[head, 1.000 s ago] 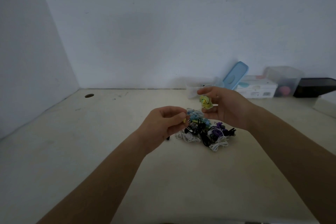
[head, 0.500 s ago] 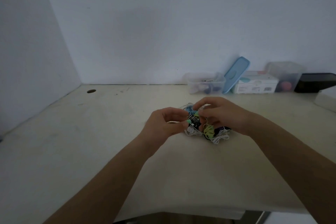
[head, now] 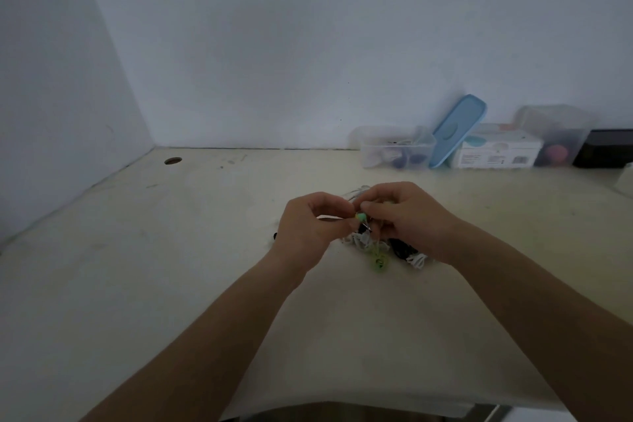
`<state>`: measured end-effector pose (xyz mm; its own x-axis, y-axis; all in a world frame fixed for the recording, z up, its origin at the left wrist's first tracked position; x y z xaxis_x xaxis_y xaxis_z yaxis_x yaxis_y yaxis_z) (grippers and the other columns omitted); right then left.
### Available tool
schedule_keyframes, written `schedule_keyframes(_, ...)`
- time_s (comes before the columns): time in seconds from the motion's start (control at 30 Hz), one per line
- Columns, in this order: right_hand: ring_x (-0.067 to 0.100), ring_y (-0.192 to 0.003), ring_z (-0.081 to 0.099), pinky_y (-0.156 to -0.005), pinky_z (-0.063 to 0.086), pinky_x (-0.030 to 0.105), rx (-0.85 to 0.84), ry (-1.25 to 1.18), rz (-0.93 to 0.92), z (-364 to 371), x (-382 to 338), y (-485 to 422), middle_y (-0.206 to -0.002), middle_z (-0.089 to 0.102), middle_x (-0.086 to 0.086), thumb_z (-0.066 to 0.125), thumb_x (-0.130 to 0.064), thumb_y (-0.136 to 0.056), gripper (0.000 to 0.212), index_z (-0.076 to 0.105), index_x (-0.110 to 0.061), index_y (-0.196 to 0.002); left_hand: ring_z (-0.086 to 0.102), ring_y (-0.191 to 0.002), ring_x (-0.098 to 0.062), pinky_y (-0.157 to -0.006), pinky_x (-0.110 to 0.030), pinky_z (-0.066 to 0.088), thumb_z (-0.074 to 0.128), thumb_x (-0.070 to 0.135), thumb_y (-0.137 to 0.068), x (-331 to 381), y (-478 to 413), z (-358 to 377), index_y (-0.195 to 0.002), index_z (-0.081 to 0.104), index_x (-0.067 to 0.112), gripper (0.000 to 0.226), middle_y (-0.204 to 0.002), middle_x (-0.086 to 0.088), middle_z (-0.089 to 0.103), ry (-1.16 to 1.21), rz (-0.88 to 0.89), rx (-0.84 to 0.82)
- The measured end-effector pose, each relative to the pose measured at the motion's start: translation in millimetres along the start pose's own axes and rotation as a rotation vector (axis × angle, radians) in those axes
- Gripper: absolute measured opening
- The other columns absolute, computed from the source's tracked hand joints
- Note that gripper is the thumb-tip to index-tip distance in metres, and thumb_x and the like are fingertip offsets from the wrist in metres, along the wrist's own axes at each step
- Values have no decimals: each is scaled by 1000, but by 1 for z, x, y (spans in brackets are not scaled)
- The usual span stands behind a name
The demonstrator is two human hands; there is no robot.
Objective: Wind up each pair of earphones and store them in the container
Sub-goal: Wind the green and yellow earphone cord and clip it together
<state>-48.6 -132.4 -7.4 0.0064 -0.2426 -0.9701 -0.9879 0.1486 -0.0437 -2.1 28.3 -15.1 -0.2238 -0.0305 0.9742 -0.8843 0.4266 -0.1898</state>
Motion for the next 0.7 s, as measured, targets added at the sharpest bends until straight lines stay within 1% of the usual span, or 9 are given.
schedule_keyframes(0.1,19,-71,64,-79,57,34,-22,-11,-16,0,0,-3,-84,71,20,70,-14,-90,10,77,-11,-96,71,-75,-11,-61,-14,49,83,-1,-73,-2,-5,-6,-85,73,4,16,-83,-5,76,-13,8,32)
schedule_keyframes(0.2,22,-74,64,-79,57,33,-33,-31,-15,0,0,-8,-86,73,20,74,-8,-86,9,77,-9,-94,73,-81,-14,-67,-17,54,84,3,-72,-1,-9,-10,-87,74,4,18,-85,-6,76,-32,0,23)
schedule_keyframes(0.27,21,-70,61,-69,54,28,-30,-96,-3,2,-1,-13,-82,70,23,72,-3,-86,7,75,-5,-92,74,-86,-20,-76,-23,59,82,4,-76,4,-13,-14,-93,74,3,18,-90,-11,76,-9,-45,-19)
schedule_keyframes(0.3,18,-66,58,-61,51,23,-25,-142,10,2,-2,-16,-77,69,20,70,-1,-88,7,74,-4,-92,74,-88,-22,-79,-25,60,79,3,-79,6,-17,-16,-96,73,3,18,-92,-13,76,26,-77,-42)
schedule_keyframes(0.37,11,-57,51,-46,40,17,-14,-228,52,2,-4,-22,-75,68,11,65,-1,-91,7,71,0,-95,75,-88,-22,-80,-27,60,72,4,-86,12,-26,-28,-100,72,4,13,-95,-11,76,50,-107,-45)
schedule_keyframes(0.43,8,-52,43,-38,31,15,-19,-288,113,-1,-6,-28,-77,68,8,62,-4,-93,9,70,0,-96,75,-86,-20,-76,-27,60,68,7,-91,15,-35,-44,-100,72,8,10,-95,-8,77,-1,-100,0)
schedule_keyframes(0.57,7,-50,29,-34,20,14,-71,-265,186,-2,-9,-36,-76,70,5,62,-8,-93,9,70,-4,-92,74,-80,-15,-69,-25,56,68,12,-91,11,-46,-74,-98,73,14,9,-90,-1,77,-227,-79,51)
schedule_keyframes(0.63,7,-50,26,-34,19,14,-66,-257,174,1,-9,-40,-75,70,5,64,-7,-91,7,71,-4,-92,71,-71,-7,-65,-20,51,72,14,-87,4,-49,-81,-92,75,20,9,-83,4,76,-471,-10,19)
schedule_keyframes(0.7,7,-48,26,-33,20,14,-59,-278,169,5,-5,-43,-75,69,6,65,-5,-90,6,71,-4,-90,65,-65,5,-64,-11,43,74,18,-84,-4,-50,-80,-87,77,28,10,-80,13,74,-684,41,-50)
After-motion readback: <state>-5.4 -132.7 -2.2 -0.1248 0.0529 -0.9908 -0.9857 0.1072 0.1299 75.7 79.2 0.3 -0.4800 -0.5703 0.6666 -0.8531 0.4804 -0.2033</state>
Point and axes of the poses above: each hand's wrist, its own y-axis away from the middle knuckle, its own z-axis out of the palm, x = y × z, the point moved 3 cm from there along -y, towards the middle knuckle
